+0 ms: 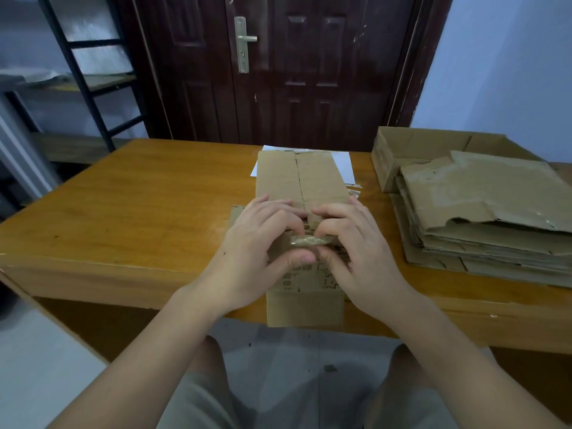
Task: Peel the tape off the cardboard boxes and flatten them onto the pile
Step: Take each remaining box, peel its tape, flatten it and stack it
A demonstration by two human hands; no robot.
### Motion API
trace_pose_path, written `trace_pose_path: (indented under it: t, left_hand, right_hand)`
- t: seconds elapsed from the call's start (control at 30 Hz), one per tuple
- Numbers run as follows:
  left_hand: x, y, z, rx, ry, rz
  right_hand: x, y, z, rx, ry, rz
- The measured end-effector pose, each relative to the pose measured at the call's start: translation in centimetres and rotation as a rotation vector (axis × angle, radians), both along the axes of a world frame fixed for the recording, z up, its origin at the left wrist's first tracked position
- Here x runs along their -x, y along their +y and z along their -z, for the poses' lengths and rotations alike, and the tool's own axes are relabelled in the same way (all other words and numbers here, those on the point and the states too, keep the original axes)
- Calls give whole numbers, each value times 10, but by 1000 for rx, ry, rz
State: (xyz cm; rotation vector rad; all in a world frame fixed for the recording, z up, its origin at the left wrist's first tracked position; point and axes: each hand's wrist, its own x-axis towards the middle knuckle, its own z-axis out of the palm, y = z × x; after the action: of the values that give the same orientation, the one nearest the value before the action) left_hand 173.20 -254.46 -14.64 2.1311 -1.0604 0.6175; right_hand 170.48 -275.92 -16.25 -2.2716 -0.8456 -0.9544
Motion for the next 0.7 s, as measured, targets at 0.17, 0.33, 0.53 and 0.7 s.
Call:
trace_pose_path:
  t: [0.17, 0.33, 0.53, 0.7]
  left_hand:
    - [-2, 0, -1, 13, -5, -15]
    - [-2, -9, -9, 82, 13, -71]
    - [-3, -10, -25, -26, 36, -121]
    - [-8, -8, -43, -203, 94, -163]
  right_hand:
    - [2, 0, -4, 10, 33, 23]
    - [3, -3, -20, 9, 143, 56]
    - [2, -4, -38, 70, 56, 132]
    - [-4, -3, -50, 144, 2, 228]
